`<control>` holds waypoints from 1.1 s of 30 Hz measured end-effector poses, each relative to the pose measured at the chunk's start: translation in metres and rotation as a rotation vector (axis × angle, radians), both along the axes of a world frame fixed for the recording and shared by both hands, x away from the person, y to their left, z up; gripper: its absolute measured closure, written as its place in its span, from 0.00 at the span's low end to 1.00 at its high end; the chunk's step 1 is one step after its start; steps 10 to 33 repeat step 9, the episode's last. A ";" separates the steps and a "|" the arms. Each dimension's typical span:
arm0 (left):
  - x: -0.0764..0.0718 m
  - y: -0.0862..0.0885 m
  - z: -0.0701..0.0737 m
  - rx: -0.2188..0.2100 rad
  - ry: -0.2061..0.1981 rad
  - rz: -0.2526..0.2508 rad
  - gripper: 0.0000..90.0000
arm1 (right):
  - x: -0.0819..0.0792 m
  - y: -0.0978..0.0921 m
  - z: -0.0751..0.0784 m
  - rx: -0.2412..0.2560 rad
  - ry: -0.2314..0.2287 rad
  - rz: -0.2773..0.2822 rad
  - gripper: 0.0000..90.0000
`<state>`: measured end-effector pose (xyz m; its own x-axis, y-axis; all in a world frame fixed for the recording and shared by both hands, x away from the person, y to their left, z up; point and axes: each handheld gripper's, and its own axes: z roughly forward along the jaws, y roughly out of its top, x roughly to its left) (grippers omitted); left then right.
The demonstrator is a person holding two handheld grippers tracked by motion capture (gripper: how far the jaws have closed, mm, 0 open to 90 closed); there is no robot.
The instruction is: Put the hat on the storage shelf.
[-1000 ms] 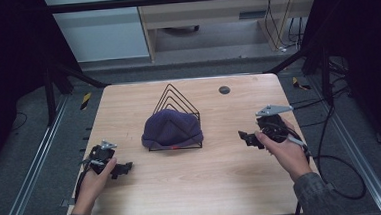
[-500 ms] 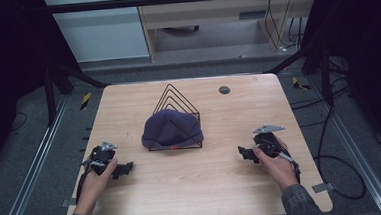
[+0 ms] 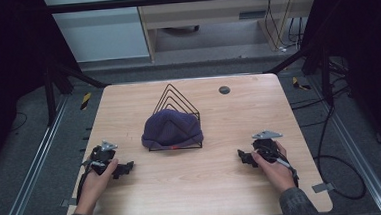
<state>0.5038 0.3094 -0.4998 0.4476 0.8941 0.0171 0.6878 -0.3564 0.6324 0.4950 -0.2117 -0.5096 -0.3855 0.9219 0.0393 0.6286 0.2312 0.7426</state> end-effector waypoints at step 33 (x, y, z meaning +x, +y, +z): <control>0.000 0.000 0.000 0.001 0.001 -0.008 0.00 | -0.009 0.010 -0.002 -0.033 -0.010 -0.009 0.12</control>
